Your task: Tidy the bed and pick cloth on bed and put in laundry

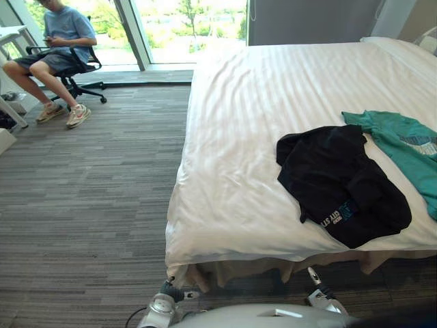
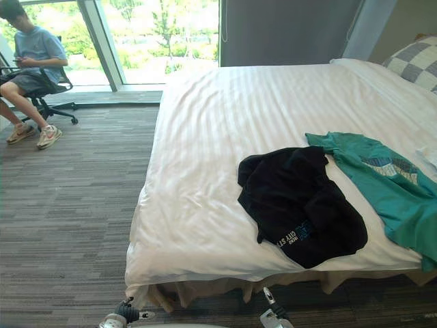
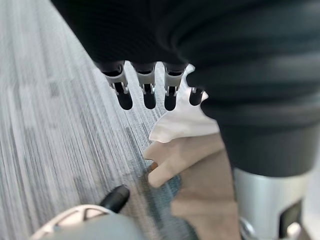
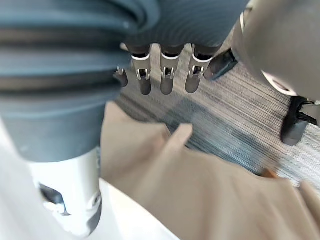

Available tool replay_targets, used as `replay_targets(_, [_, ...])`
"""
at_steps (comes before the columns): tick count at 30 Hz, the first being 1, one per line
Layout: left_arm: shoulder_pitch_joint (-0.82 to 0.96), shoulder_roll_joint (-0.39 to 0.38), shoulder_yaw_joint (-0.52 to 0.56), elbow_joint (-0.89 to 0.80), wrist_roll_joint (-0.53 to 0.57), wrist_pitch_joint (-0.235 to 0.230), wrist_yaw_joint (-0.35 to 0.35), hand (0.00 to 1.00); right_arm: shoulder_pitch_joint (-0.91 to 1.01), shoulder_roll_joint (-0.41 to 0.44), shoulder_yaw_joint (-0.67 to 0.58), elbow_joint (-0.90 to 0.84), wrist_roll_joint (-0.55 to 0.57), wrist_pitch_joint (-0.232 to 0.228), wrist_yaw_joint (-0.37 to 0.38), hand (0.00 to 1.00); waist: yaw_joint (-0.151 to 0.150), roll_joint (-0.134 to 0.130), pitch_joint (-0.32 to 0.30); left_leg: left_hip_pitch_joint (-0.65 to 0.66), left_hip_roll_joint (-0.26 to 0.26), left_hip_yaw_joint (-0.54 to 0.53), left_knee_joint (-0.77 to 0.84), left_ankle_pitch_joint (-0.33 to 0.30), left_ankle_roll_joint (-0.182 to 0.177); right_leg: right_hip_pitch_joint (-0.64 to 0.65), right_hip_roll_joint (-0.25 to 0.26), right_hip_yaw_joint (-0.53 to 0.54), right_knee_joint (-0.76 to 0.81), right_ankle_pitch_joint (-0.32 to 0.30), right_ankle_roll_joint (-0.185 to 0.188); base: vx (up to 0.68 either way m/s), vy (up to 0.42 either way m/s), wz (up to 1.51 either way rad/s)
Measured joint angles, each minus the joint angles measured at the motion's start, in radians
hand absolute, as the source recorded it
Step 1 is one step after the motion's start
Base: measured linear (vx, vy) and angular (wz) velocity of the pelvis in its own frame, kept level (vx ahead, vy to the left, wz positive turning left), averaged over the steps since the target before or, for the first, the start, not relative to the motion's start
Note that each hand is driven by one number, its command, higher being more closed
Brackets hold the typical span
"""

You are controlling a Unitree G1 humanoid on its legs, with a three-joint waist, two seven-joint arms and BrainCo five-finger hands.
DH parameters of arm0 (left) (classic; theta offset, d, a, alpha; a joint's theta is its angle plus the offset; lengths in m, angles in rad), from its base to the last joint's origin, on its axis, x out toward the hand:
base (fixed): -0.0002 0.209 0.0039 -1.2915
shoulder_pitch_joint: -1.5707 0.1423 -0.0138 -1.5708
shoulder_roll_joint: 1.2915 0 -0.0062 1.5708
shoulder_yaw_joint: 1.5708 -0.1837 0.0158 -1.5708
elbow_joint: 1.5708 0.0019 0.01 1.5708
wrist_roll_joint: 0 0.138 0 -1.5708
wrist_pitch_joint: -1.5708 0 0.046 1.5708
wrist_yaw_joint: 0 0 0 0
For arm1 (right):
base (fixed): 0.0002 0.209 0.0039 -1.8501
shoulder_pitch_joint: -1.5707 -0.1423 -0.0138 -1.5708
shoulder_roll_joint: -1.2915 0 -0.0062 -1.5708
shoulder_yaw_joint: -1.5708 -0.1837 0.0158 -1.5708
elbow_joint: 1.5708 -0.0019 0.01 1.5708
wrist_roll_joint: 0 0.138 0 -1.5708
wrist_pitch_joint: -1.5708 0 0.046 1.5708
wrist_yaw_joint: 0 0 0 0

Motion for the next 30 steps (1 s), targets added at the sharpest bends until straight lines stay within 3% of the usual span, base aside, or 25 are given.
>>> replay_targets(4, [0.001, 0.003, -0.008, 0.004, -0.02, 0.006, -0.015, 0.0, 0.01, 0.013, -0.028, -0.001, 0.067, -0.078, -0.098, 0.0, -0.008, 0.002, -0.001, 0.02, 0.002, 0.027, 0.0, -0.007, -0.007, 0.0, 0.004, 0.026, 0.0, 0.0, -0.001, 0.01, 0.001, -0.2])
replay_targets(7, [0.002, 0.009, -0.021, 0.015, -0.087, 0.006, -0.012, 0.0, 0.022, 0.018, -0.055, -0.013, 0.14, -0.202, -0.217, 0.0, -0.014, 0.005, -0.004, 0.026, 0.003, 0.042, 0.0, -0.011, -0.008, -0.001, 0.005, 0.037, 0.0, 0.0, -0.001, 0.0, -0.003, -0.15])
replay_targets(8, [0.001, 0.009, -0.022, 0.015, -0.098, 0.006, -0.012, 0.0, 0.023, 0.018, -0.064, -0.025, 0.147, -0.22, -0.241, 0.0, -0.015, 0.006, -0.004, 0.026, 0.003, 0.044, 0.0, -0.011, -0.008, 0.0, 0.005, 0.038, 0.0, 0.0, -0.001, 0.01, -0.002, -0.12])
replay_targets(9, [0.002, 0.011, -0.021, 0.015, -0.136, 0.006, -0.011, 0.0, 0.031, 0.016, -0.086, -0.118, 0.145, -0.279, -0.339, 0.0, -0.017, 0.008, -0.005, 0.026, 0.005, 0.05, 0.0, -0.012, -0.007, 0.0, 0.003, 0.045, 0.002, 0.0, 0.0, 0.01, -0.002, -0.09])
replay_targets(10, [0.003, 0.011, -0.021, 0.015, -0.143, 0.006, -0.011, 0.0, 0.031, 0.015, -0.097, -0.154, 0.144, -0.29, -0.361, 0.0, -0.018, 0.008, -0.005, 0.027, 0.005, 0.051, 0.0, -0.013, -0.006, 0.0, 0.002, 0.047, 0.002, 0.0, 0.0, 0.01, 0.002, -0.09])
replay_targets(11, [0.004, 0.018, -0.021, 0.013, -0.169, 0.009, -0.012, 0.0, 0.029, 0.001, -0.136, -0.258, 0.12, -0.309, -0.428, 1.0, -0.02, 0.009, -0.006, 0.029, 0.004, 0.052, 0.0, -0.015, -0.002, 0.0, -0.001, 0.048, 0.004, 0.001, 0.001, 0.0, 0.004, -0.03])
replay_targets(12, [0.005, 0.019, -0.021, 0.011, -0.175, 0.01, -0.013, 0.0, 0.026, -0.005, -0.157, -0.298, 0.099, -0.314, -0.455, 1.0, -0.02, 0.01, -0.007, 0.03, 0.003, 0.053, 0.0, -0.016, -0.001, 0.0, -0.003, 0.048, 0.006, 0.001, 0.001, -0.01, 0.038, 0.01])
replay_targets(13, [0.018, 0.012, -0.02, -0.002, -0.194, 0.011, -0.015, 0.0, 0.004, -0.066, -0.233, -0.445, 0.024, -0.328, -0.534, 1.0, -0.025, 0.011, -0.011, 0.031, 0.002, 0.054, 0.0, -0.017, 0.001, 0.0, -0.008, 0.048, 0.01, 0.007, 0.007, -0.01, 0.037, 0.06])
replay_targets(15, [0.031, 0.012, -0.02, -0.012, -0.213, 0.009, -0.019, 0.0, -0.03, -0.144, -0.296, -0.536, -0.052, -0.33, -0.576, 1.0, -0.026, 0.009, -0.014, 0.027, 0.002, 0.052, 0.0, -0.018, 0.001, -0.003, -0.009, 0.048, 0.013, 0.012, 0.008, -0.01, 0.03, 0.05])
replay_targets(17, [0.056, 0.015, -0.02, -0.018, -0.236, 0.007, -0.037, 0.0, -0.113, -0.32, -0.4, -0.661, -0.169, -0.327, -0.599, 1.0, -0.027, 0.006, -0.027, 0.018, 0.015, 0.048, 0.0, -0.018, 0.002, -0.022, 0.001, 0.048, 0.021, 0.034, 0.005, -0.02, 0.005, -0.06])
replay_targets(18, [0.063, 0.017, -0.02, -0.018, -0.242, 0.004, -0.04, 0.0, -0.134, -0.362, -0.411, -0.675, -0.185, -0.326, -0.597, 1.0, -0.027, 0.004, -0.033, 0.013, 0.02, 0.047, 0.0, -0.018, 0.002, -0.026, 0.006, 0.048, 0.022, 0.039, 0.004, -0.03, -0.024, -0.05])
replay_targets(20, [0.09, 0.034, -0.02, -0.018, -0.244, -0.003, -0.05, 0.0, -0.219, -0.511, -0.42, -0.699, -0.244, -0.326, -0.543, 1.0, -0.039, -0.012, -0.064, -0.012, 0.031, 0.03, 0.0, -0.018, -0.007, -0.041, 0.017, 0.043, 0.022, 0.045, -0.003, -0.01, -0.037, 0.12])
replay_targets(21, [0.094, 0.036, -0.021, -0.016, -0.253, -0.003, -0.052, 0.0, -0.239, -0.541, -0.418, -0.7, -0.245, -0.326, -0.502, 1.0, -0.044, -0.014, -0.068, -0.012, 0.035, 0.025, 0.0, -0.016, -0.008, -0.041, 0.02, 0.042, 0.024, 0.047, -0.003, 0.0, -0.029, 0.15])
replay_targets(24, [0.104, 0.045, -0.047, -0.015, -0.276, -0.003, -0.052, 0.0, -0.348, -0.686, -0.331, -0.699, -0.197, -0.323, -0.242, 1.0, -0.042, -0.016, -0.081, -0.017, 0.043, 0.008, 0.0, -0.01, -0.01, -0.041, 0.026, 0.032, 0.032, 0.049, -0.003, -0.04, -0.016, 0.13])
replay_targets(26, [0.103, 0.056, -0.099, -0.016, -0.279, 0.003, -0.052, 0.0, -0.427, -0.762, -0.229, -0.729, -0.062, -0.269, 0.052, 1.0, -0.039, -0.012, -0.096, -0.039, 0.042, -0.01, 0.0, 0.0, -0.002, -0.067, 0.027, 0.022, 0.032, 0.049, -0.003, -0.07, -0.009, 0.18])
replay_targets(27, [0.103, 0.056, -0.1, -0.016, -0.28, 0.004, -0.051, 0.0, -0.427, -0.767, -0.206, -0.76, -0.036, -0.249, 0.101, 1.0, -0.037, -0.011, -0.101, -0.046, 0.042, -0.012, 0.0, 0.004, -0.003, -0.073, 0.028, 0.022, 0.032, 0.049, -0.003, -0.04, -0.019, 0.17])
replay_targets(28, [0.103, 0.056, -0.101, -0.016, -0.291, 0.005, -0.049, 0.0, -0.407, -0.749, -0.155, -0.855, 0.004, -0.171, 0.18, 1.0, -0.034, -0.01, -0.099, -0.051, 0.043, -0.024, 0.0, 0.011, -0.005, -0.072, 0.03, 0.02, 0.031, 0.049, -0.003, -0.02, -0.019, 0.16])
replay_targets(29, [0.105, 0.057, -0.102, -0.016, -0.296, 0.005, -0.048, 0.0, -0.394, -0.732, -0.135, -0.888, 0.008, -0.154, 0.208, 1.0, -0.034, -0.01, -0.099, -0.053, 0.043, -0.031, 0.0, 0.013, -0.005, -0.072, 0.032, 0.019, 0.032, 0.049, -0.003, -0.04, -0.022, 0.21])
replay_targets(30, [0.116, 0.067, -0.126, -0.016, -0.333, 0.007, -0.035, 0.0, -0.318, -0.61, -0.061, -1.025, 0.029, -0.115, 0.297, 1.0, -0.036, -0.011, -0.099, -0.061, 0.044, -0.041, 0.0, 0.023, -0.009, -0.075, 0.034, 0.019, 0.03, 0.048, -0.005, -0.05, -0.014, 0.14])
